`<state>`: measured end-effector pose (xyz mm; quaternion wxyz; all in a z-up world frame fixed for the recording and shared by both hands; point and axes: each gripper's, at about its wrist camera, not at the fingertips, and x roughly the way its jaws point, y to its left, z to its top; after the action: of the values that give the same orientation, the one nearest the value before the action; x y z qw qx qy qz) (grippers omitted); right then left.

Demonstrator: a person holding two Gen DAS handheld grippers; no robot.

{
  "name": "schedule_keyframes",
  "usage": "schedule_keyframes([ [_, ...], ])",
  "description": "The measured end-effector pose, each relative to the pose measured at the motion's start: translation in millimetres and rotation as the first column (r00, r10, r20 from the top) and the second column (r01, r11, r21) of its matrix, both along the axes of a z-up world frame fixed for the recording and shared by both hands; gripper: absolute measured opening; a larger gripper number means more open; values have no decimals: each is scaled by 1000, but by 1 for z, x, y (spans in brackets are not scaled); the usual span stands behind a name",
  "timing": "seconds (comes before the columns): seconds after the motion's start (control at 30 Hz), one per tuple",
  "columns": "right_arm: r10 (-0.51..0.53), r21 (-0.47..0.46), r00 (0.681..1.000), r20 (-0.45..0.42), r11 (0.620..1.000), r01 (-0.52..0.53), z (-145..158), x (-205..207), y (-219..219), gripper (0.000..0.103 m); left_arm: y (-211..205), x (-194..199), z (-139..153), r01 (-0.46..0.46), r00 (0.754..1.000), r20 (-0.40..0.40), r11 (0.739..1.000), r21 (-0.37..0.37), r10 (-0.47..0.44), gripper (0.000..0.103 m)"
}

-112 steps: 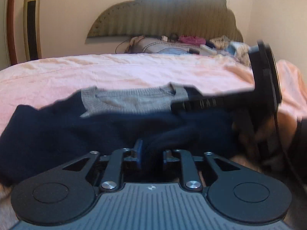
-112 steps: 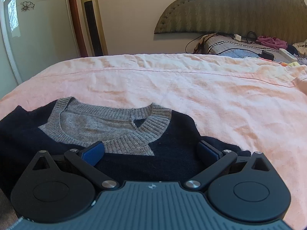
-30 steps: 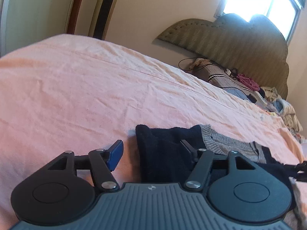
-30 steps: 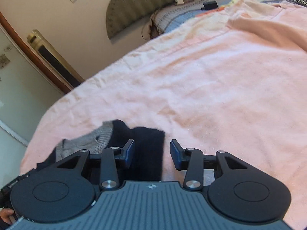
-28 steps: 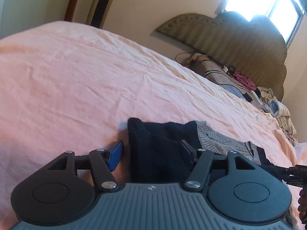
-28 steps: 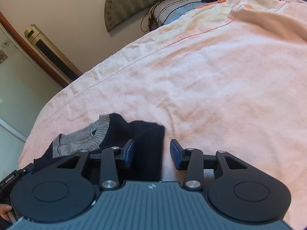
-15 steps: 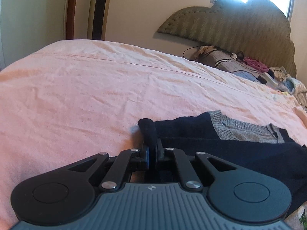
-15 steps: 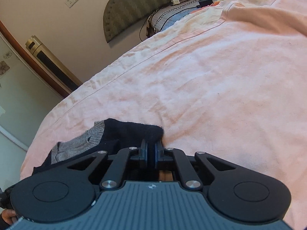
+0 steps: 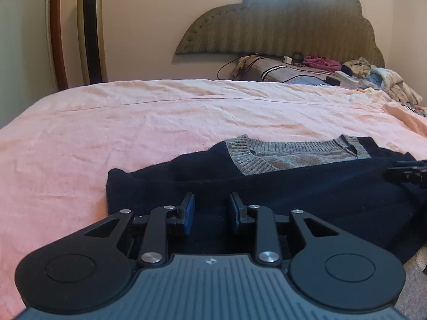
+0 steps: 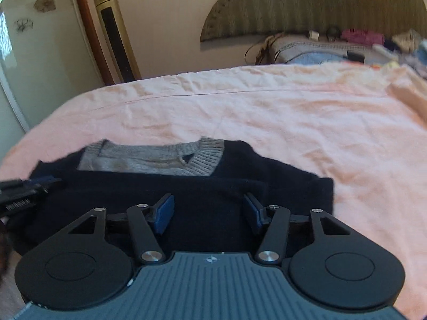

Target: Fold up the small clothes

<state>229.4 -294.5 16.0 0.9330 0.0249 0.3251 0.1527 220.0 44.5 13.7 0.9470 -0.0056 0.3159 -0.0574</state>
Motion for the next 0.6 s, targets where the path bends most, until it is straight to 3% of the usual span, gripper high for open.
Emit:
schedule_keyframes([
  [0.1, -28, 38, 999, 17, 999, 27, 2, -5, -13, 53, 5, 0, 3, -32, 999, 3, 998, 53, 32, 28],
  [0.17, -112, 43, 993, -37, 993, 113, 16, -13, -21, 60, 7, -17, 13, -82, 997, 13, 992, 101, 82, 31],
  [0.23, -115, 149, 993, -18, 982, 117, 34, -40, -44, 65, 20, -52, 25, -57, 997, 47, 997, 58, 55, 39],
  [0.3, -126, 157, 991, 41, 981, 118, 46, -76, -64, 81, 36, -91, 29, -82, 992, 95, 996, 32, 79, 82],
  [0.33, -130, 127, 990, 45, 984, 124, 48, -89, -70, 82, 42, -108, 29, -107, 989, 108, 994, 35, 103, 88],
  [0.4, -127, 82, 992, -3, 989, 127, 42, -109, -83, 80, 53, -132, 26, -131, 987, 96, 991, 36, 127, 87],
  [0.47, -99, 71, 993, -58, 992, 103, 32, -120, -86, 71, 57, -143, 19, -136, 989, 58, 990, 21, 134, 87],
  [0.53, -82, 68, 991, -101, 994, 90, 21, -121, -82, 51, 54, -142, 12, -123, 992, 23, 992, 33, 123, 86],
  [0.57, -77, 71, 990, -116, 994, 85, 16, -119, -78, 46, 52, -136, 10, -120, 993, -5, 991, 50, 121, 82],
  [0.6, -72, 73, 990, -121, 994, 81, 13, -117, -74, 40, 51, -130, 9, -120, 992, -23, 991, 53, 122, 65],
])
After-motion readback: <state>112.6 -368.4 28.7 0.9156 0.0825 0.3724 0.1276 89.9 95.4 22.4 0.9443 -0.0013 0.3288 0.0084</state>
